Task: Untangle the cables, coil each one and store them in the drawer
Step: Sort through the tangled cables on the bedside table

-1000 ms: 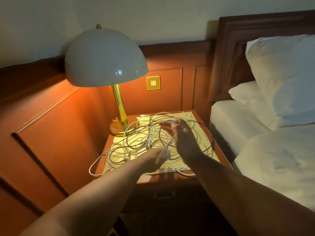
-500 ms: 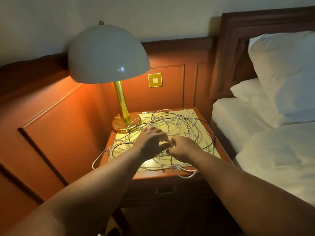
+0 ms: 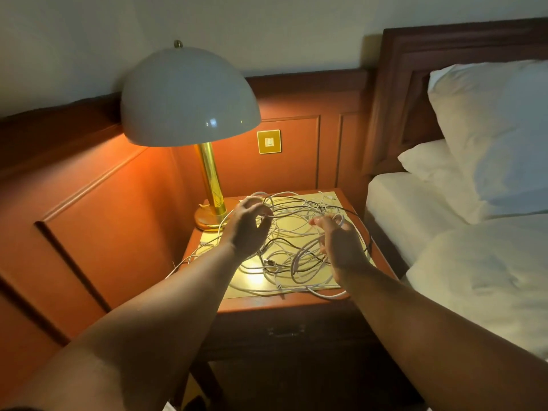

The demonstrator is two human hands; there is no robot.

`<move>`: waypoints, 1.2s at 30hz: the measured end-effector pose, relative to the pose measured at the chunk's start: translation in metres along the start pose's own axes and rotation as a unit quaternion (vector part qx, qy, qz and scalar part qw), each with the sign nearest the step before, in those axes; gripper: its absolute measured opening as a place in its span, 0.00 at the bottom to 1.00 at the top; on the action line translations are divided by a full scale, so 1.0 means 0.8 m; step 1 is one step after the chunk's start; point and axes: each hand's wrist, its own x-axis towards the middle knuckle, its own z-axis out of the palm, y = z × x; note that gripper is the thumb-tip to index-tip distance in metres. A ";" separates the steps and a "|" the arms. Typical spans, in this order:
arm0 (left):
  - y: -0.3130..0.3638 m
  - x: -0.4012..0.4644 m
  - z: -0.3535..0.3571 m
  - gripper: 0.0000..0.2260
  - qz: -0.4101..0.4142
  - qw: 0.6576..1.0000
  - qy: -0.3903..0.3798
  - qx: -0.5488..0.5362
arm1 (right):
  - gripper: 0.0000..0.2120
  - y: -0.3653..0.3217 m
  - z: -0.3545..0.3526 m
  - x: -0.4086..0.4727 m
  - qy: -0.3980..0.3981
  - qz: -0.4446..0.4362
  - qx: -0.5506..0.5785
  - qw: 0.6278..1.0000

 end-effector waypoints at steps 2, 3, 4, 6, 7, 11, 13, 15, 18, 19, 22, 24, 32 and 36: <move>0.021 0.006 -0.005 0.04 -0.036 0.995 0.040 -0.082 | 0.13 -0.001 -0.001 0.006 -0.026 0.026 0.025 0.999; 0.031 0.010 -0.008 0.04 -0.067 0.988 0.057 -0.123 | 0.14 0.001 -0.002 0.010 -0.043 0.042 0.011 0.998; 0.040 0.014 -0.013 0.04 -0.102 0.979 0.066 -0.165 | 0.15 0.005 -0.001 0.013 -0.058 0.063 -0.012 0.996; 0.059 0.020 -0.023 0.04 -0.156 0.952 0.052 -0.257 | 0.15 0.012 0.002 0.016 -0.079 0.105 -0.042 0.991; 0.069 0.022 -0.029 0.05 -0.166 0.939 0.036 -0.298 | 0.15 0.016 0.006 0.017 -0.090 0.111 -0.052 0.988; 0.105 0.022 -0.048 0.06 -0.193 0.887 -0.030 -0.419 | 0.19 0.016 0.020 0.011 -0.156 0.089 -0.116 0.977; 0.114 0.021 -0.054 0.03 -0.206 0.854 -0.051 -0.475 | 0.16 0.011 0.026 0.010 -0.165 0.084 -0.135 0.973; 0.115 0.021 -0.057 0.03 -0.209 0.833 -0.064 -0.508 | 0.09 0.007 0.031 0.009 -0.148 0.074 -0.130 0.978; 0.101 0.022 -0.055 0.06 -0.196 0.845 -0.075 -0.492 | 0.13 0.008 0.031 0.013 -0.073 0.050 -0.082 0.993; 0.091 0.022 -0.052 0.08 -0.189 0.863 -0.078 -0.462 | 0.17 0.008 0.029 0.015 -0.046 0.051 -0.057 0.996; 0.043 0.013 -0.036 0.12 -0.169 0.936 -0.108 -0.290 | 0.20 0.007 0.020 0.022 0.003 0.091 0.047 0.995; 0.013 0.000 -0.025 0.18 -0.172 0.957 -0.172 -0.159 | 0.19 0.005 0.014 0.024 0.015 0.112 0.113 0.987; -0.035 -0.035 0.021 0.21 -0.185 0.959 -0.217 0.011 | 0.17 0.007 0.010 0.029 0.020 0.179 0.216 0.960; -0.036 -0.029 0.033 0.14 -0.174 0.961 -0.211 0.050 | 0.15 0.016 0.017 0.032 -0.029 0.237 0.093 0.967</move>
